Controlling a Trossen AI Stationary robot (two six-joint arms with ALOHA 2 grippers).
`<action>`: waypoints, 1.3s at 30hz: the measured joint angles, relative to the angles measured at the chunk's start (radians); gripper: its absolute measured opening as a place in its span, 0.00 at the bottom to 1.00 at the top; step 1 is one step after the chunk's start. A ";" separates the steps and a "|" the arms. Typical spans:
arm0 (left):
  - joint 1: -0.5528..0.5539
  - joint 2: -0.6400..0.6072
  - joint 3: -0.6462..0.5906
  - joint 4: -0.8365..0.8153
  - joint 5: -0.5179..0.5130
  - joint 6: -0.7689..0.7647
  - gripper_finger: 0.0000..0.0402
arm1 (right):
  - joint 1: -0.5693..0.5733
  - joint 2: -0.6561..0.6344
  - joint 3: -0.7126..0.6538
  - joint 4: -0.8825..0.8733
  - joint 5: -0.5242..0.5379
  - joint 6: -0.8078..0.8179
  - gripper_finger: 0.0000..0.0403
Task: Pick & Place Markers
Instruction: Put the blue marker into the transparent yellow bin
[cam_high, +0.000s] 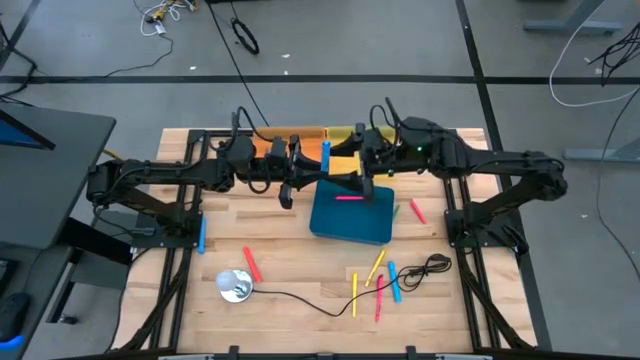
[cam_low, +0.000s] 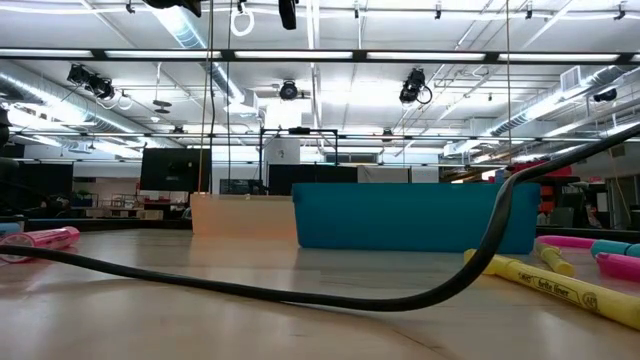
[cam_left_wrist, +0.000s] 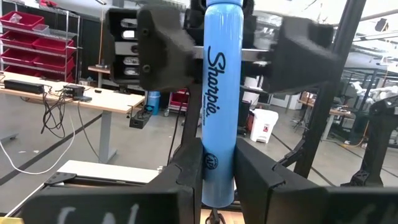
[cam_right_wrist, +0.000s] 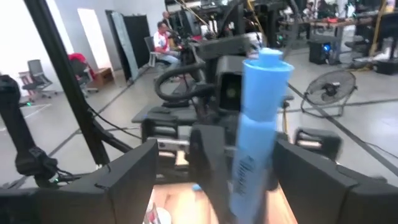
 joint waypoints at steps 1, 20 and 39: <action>0.000 0.000 0.000 0.000 0.000 0.000 0.17 | 0.006 0.005 0.000 0.005 0.001 0.000 0.78; -0.002 0.000 0.000 0.002 0.016 0.001 0.17 | 0.011 0.010 -0.003 0.002 0.019 -0.026 0.22; 0.023 -0.031 0.000 -0.150 0.065 -0.016 0.60 | -0.016 -0.030 0.000 -0.046 0.063 0.100 0.11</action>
